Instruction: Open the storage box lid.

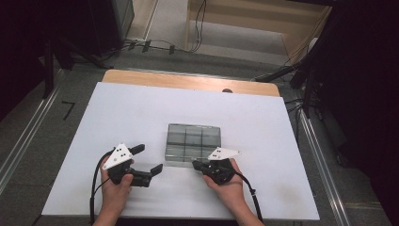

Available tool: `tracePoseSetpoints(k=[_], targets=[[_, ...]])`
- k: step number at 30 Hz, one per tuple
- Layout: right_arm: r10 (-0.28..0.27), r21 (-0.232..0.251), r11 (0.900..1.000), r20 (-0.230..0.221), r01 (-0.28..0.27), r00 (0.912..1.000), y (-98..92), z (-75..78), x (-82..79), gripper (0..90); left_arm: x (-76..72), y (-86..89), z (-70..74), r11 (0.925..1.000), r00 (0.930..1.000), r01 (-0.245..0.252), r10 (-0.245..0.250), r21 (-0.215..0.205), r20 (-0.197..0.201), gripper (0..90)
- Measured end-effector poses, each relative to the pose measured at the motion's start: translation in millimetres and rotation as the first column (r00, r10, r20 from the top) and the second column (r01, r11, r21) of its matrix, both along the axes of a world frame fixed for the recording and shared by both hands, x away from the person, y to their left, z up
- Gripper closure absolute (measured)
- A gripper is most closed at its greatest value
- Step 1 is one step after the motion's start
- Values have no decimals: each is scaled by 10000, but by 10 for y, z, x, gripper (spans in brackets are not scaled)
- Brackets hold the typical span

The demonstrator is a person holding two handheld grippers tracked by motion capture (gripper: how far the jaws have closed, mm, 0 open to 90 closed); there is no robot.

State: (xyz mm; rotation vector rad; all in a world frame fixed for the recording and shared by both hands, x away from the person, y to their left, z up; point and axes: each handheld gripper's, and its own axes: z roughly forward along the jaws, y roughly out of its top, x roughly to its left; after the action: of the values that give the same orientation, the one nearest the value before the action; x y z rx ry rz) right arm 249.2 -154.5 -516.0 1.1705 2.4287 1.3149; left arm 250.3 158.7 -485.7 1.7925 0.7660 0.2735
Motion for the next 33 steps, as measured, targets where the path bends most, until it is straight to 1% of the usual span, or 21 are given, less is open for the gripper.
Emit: tracePoseSetpoints(k=[3, 4, 6, 7, 11, 13, 14, 16, 17, 21, 24, 26, 28, 29, 30, 31, 32, 33], targets=[[-49, -6, 10000, 51, 49, 10000, 1, 4, 2, 879, 3, -26, -10, 9999, 9999, 103, -103, -25, -130, 8], [-62, 9, 10000, 66, 62, 10000, 0, 7, 2, 879, 7, -33, -14, 9998, 9996, 183, -185, -118, -201, 11], [-78, 29, 10000, 73, 78, 9999, -3, 11, 2, 879, 11, -43, -18, 9993, 9991, 306, -312, -211, -286, 40], [-94, 25, 10000, 95, 94, 9999, -1, 10, 0, 879, 13, -51, -21, 9991, 9986, 362, -371, -229, -376, 51], [-79, 81, 9999, 168, 78, 9998, -1, 8, 1, 879, 20, -55, -27, 9988, 9980, 430, -440, -221, -459, 69], [-88, 121, 9999, 137, 86, 9999, -3, 11, -2, 879, 24, -53, -30, 9987, 9975, 459, -470, -229, -522, 114], [-72, 185, 9998, 115, 70, 9999, -5, 17, -3, 879, 27, -52, -31, 9982, 9970, 524, -539, -277, -555, 180], [-49, 212, 9998, 143, 46, 9999, -8, 19, -3, 879, 32, -56, -36, 9980, 9962, 563, -581, -294, -652, 198], [-51, 279, 9996, 179, 46, 9998, -11, 31, -5, 879, 44, -54, -44, 9974, 9948, 662, -682, -294, -759, 250], [-79, 234, 9997, 216, 74, 9997, -9, 45, -10, 880, 55, -53, -53, 9971, 9934, 705, -727, -274, -888, 297], [-50, 266, 9996, 221, 44, 9997, -11, 54, -13, 880, 63, -49, -57, 9977, 9930, 644, -659, -188, -984, 364], [-48, 308, 9995, 337, 38, 9994, -12, 74, -14, 880, 71, -46, -62, 9977, 9916, 660, -671, -137, -1109, 417], [-39, 344, 9994, 420, 24, 9991, -14, 104, -16, 880, 90, -46, -79, 9982, 9891, 594, -589, 2, -1349, 492], [-45, 374, 9993, 458, 28, 9989, -14, 118, -18, 879, 100, -43, -90, 9983, 9867, 572, -554, 75, -1531, 522], [-71, 411, 9991, 498, 51, 9987, -16, 143, -21, 880, 111, -42, -103, 9983, 9840, 581, -555, 106, -1694, 590], [-71, 411, 9991, 498, 51, 9987, -16, 143, -21, 880, 119, -39, -113, 9980, 9820, 625, -597, 103, -1792, 590], [-68, 405, 9992, 554, 46, 9984, -18, 151, -21, 880, 122, -38, -116, 9975, 9804, 705, -683, 53, -1851, 622], [-80, 415, 9991, 571, 57, 9983, -19, 161, -22, 880, 120, -40, -113, 9973, 9802, 733, -712, 42, -1848, 662]])
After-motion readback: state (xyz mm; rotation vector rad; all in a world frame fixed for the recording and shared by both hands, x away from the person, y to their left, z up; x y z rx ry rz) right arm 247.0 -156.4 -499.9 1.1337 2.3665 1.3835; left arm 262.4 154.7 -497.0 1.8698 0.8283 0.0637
